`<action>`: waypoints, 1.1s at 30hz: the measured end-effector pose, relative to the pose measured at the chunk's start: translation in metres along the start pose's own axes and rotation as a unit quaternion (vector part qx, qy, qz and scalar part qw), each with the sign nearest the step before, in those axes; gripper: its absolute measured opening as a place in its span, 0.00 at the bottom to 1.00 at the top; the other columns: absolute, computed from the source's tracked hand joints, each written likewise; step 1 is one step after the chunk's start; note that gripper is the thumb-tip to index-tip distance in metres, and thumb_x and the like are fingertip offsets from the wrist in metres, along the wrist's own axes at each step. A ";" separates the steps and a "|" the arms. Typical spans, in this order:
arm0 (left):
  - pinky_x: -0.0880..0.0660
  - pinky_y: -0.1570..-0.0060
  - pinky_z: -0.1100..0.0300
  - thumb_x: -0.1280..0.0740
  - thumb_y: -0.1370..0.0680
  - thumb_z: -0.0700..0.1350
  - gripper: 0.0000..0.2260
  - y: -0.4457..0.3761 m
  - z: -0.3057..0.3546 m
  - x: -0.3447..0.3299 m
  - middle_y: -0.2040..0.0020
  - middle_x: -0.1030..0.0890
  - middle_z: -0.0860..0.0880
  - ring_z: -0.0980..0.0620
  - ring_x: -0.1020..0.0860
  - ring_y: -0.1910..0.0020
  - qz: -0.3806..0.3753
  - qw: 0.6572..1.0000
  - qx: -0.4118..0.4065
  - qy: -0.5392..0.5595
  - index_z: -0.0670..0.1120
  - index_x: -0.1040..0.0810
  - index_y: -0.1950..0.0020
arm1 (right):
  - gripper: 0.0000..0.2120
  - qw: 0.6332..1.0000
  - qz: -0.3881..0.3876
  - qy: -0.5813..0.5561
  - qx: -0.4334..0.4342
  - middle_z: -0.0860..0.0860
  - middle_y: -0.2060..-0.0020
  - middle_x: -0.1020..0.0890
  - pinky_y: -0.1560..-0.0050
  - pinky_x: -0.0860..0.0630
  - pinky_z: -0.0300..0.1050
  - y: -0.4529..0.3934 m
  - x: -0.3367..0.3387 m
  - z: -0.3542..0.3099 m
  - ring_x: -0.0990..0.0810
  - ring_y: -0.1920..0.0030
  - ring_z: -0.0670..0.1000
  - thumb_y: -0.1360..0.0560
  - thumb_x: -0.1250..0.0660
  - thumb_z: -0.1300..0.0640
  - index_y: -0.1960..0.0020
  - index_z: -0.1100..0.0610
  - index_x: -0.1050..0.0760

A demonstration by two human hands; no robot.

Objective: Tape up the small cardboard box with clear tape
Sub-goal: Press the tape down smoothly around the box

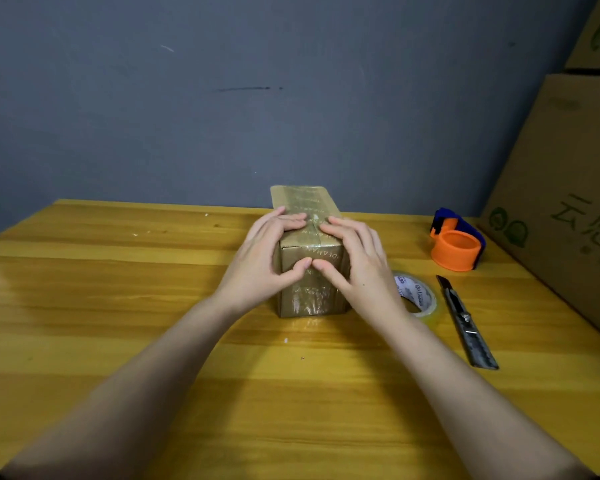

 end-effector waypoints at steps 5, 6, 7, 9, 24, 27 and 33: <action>0.48 0.30 0.73 0.32 0.32 0.54 0.28 0.000 -0.001 0.002 0.32 0.31 0.59 0.57 0.42 0.25 -0.015 1.000 -0.011 -0.008 0.49 0.31 0.33 | 0.29 0.999 -0.025 0.024 0.014 0.49 0.31 0.32 0.31 0.39 0.46 0.003 0.001 0.000 0.36 0.29 0.52 0.27 0.39 0.40 0.30 0.52 0.34; 0.48 0.30 0.72 0.31 0.32 0.54 0.29 0.001 -0.001 0.002 0.31 0.31 0.59 0.57 0.43 0.25 -0.022 1.000 -0.013 -0.011 0.49 0.32 0.33 | 0.30 0.999 -0.028 0.025 0.018 0.49 0.31 0.32 0.31 0.39 0.47 0.003 0.001 0.001 0.36 0.29 0.52 0.27 0.38 0.40 0.29 0.52 0.35; 0.48 0.29 0.71 0.30 0.32 0.53 0.30 0.001 -0.001 0.002 0.30 0.32 0.59 0.57 0.44 0.25 -0.029 0.999 -0.015 -0.016 0.50 0.33 0.32 | 0.31 0.999 -0.033 0.024 0.022 0.49 0.30 0.33 0.30 0.39 0.47 0.003 0.001 0.002 0.37 0.28 0.51 0.28 0.37 0.41 0.29 0.52 0.36; 0.48 0.29 0.69 0.28 0.34 0.53 0.33 0.001 -0.002 0.003 0.30 0.34 0.60 0.58 0.46 0.24 -0.048 0.998 -0.024 -0.031 0.50 0.34 0.31 | 0.33 0.998 -0.048 0.016 0.022 0.48 0.30 0.34 0.29 0.40 0.48 0.003 0.002 0.003 0.39 0.28 0.51 0.29 0.33 0.42 0.28 0.51 0.37; 0.47 0.28 0.69 0.45 0.22 0.58 0.22 0.002 0.000 -0.001 0.32 0.32 0.60 0.57 0.42 0.26 -0.002 1.000 -0.012 -0.006 0.47 0.30 0.34 | 0.20 0.984 0.123 -0.097 -0.085 0.48 0.41 0.26 0.38 0.31 0.43 0.000 -0.015 -0.014 0.27 0.39 0.49 0.26 0.39 0.41 0.42 0.54 0.25; 0.47 0.28 0.67 0.41 0.23 0.56 0.22 0.002 -0.002 0.000 0.30 0.32 0.59 0.56 0.43 0.25 -0.011 0.999 -0.027 -0.022 0.48 0.31 0.32 | 0.21 0.986 0.108 -0.097 -0.079 0.48 0.39 0.27 0.38 0.33 0.39 0.001 -0.017 -0.012 0.28 0.38 0.49 0.26 0.38 0.41 0.40 0.54 0.26; 0.46 0.27 0.61 0.36 0.26 0.57 0.26 0.002 -0.007 0.002 0.28 0.34 0.57 0.56 0.44 0.24 -0.035 0.998 -0.044 -0.040 0.49 0.34 0.30 | 0.24 0.998 0.039 -0.050 -0.027 0.46 0.34 0.29 0.32 0.38 0.41 0.002 -0.009 0.000 0.32 0.34 0.47 0.26 0.37 0.41 0.33 0.50 0.29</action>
Point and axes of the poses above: each hand's wrist, its own y-axis away from the middle knuckle, its own x-axis out of the back of the hand, z = x × y, the point moved 3 cm from there along -y, towards the middle knuckle
